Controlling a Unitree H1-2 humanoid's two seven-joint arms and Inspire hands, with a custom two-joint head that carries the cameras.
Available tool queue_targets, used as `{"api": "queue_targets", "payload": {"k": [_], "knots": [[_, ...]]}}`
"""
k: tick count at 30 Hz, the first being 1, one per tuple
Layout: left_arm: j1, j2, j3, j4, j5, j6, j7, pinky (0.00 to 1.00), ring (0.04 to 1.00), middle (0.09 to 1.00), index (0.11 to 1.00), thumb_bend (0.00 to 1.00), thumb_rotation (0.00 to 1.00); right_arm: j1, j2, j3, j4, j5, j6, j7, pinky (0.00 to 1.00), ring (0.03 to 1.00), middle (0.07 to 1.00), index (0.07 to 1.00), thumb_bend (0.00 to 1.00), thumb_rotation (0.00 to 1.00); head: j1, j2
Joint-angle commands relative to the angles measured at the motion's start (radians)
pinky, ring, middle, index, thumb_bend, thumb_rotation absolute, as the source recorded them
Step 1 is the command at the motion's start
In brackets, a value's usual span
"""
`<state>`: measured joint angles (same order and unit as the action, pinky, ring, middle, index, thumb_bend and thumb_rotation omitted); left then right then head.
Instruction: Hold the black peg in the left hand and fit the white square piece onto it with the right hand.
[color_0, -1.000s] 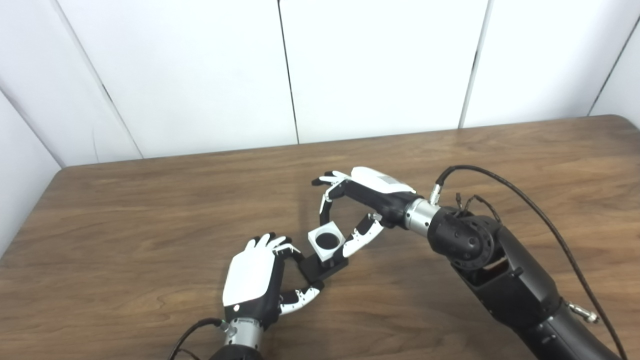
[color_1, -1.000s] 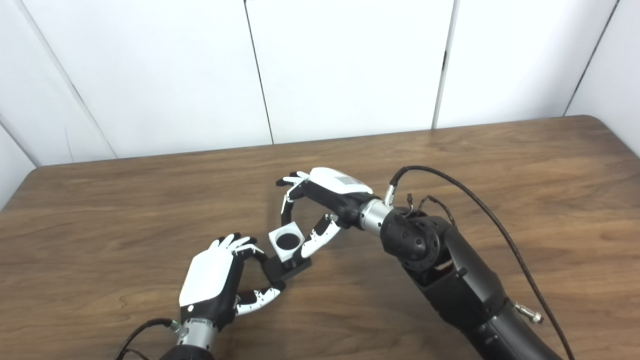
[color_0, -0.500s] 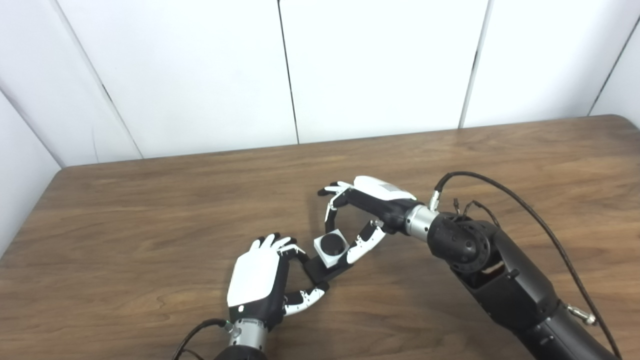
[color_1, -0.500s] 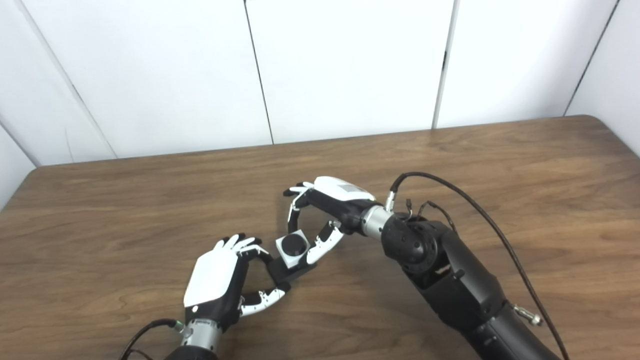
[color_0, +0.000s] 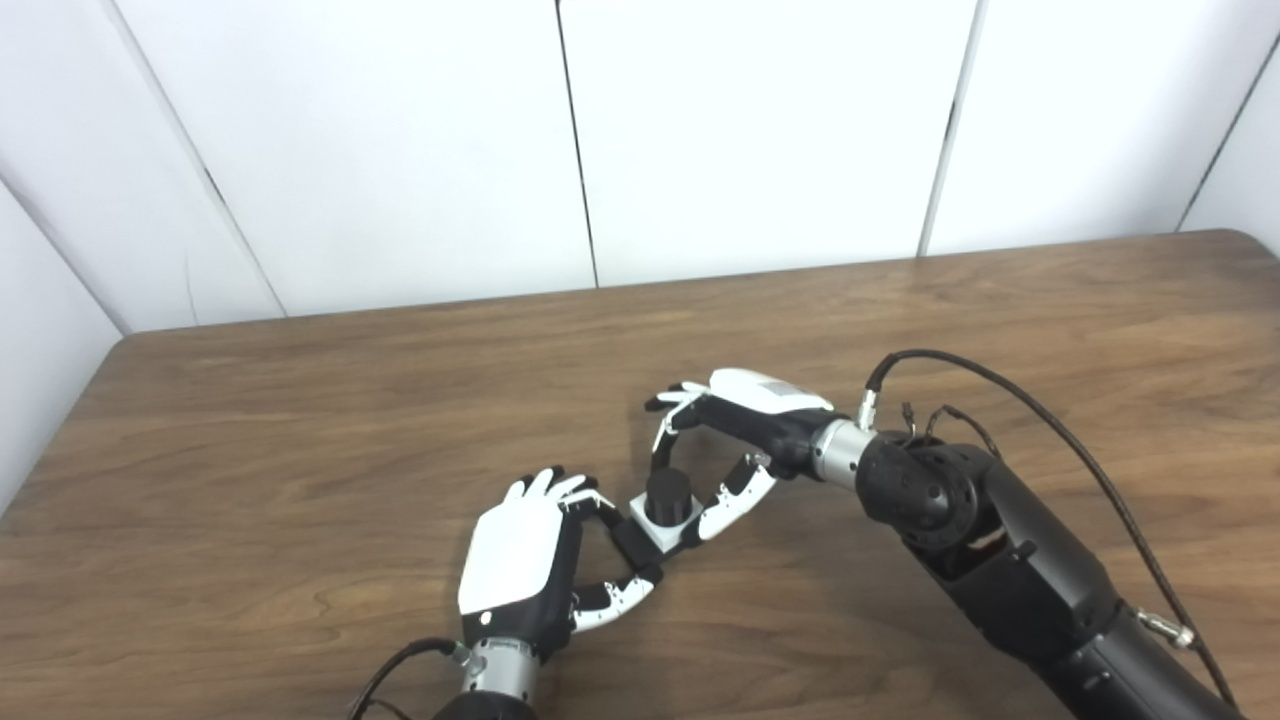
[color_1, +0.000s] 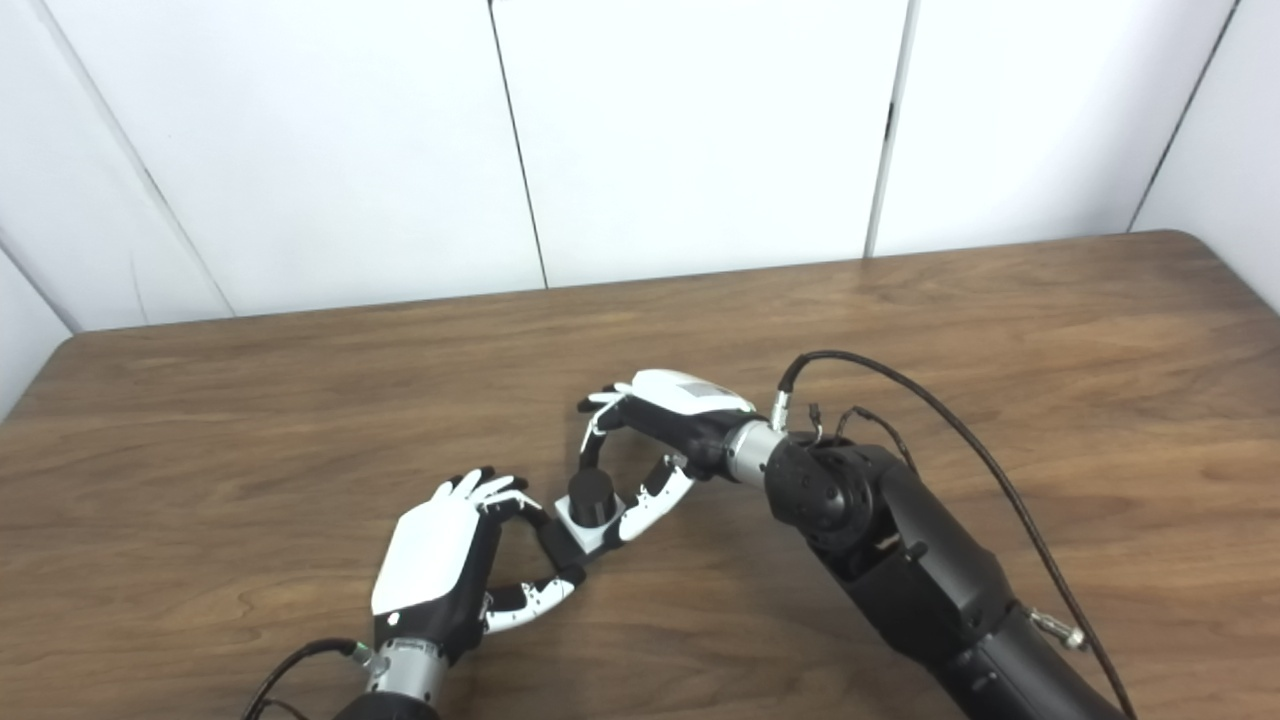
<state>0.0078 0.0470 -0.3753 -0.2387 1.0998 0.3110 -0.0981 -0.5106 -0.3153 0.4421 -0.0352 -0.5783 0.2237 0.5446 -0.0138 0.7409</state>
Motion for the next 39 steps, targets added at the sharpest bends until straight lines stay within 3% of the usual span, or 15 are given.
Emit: {"api": "queue_targets", "payload": {"k": [1,14,22,28,39], "knots": [[-0.012,-0.005,-0.012,-0.02,-0.001,-0.01,-0.002,0.97,0.945,0.853,0.576,0.5,0.4,-0.054,-0.006,-0.004,-0.026,-0.008,-0.006,0.005,0.92,0.996,0.945,0.752,1.0,0.36,-0.003,0.002],[-0.013,-0.009,-0.011,-0.005,-0.008,-0.013,0.015,0.97,0.949,0.853,0.576,0.51,0.39,-0.059,-0.013,-0.011,-0.018,0.0,-0.013,0.01,0.92,0.997,0.95,0.811,1.0,0.45,0.0,0.0],[-0.021,-0.007,-0.006,0.006,-0.012,-0.01,0.011,0.98,0.947,0.852,0.576,0.5,0.39,-0.063,-0.046,-0.047,-0.037,0.019,0.006,0.03,0.93,1.0,0.966,0.817,1.0,0.46,-0.008,-0.008],[-0.038,0.001,-0.01,0.009,0.004,0.004,-0.018,0.96,0.933,0.846,0.599,0.59,0.62,-0.055,-0.08,-0.09,-0.057,0.042,0.015,0.037,0.92,1.0,0.962,0.813,1.0,0.41,-0.013,-0.013],[-0.048,0.013,0.001,0.017,-0.009,0.001,-0.031,0.95,0.918,0.832,0.622,0.73,0.73,-0.048,-0.114,-0.125,-0.069,0.058,0.021,0.031,0.87,1.0,0.954,0.792,1.0,0.41,-0.013,-0.02]]}}
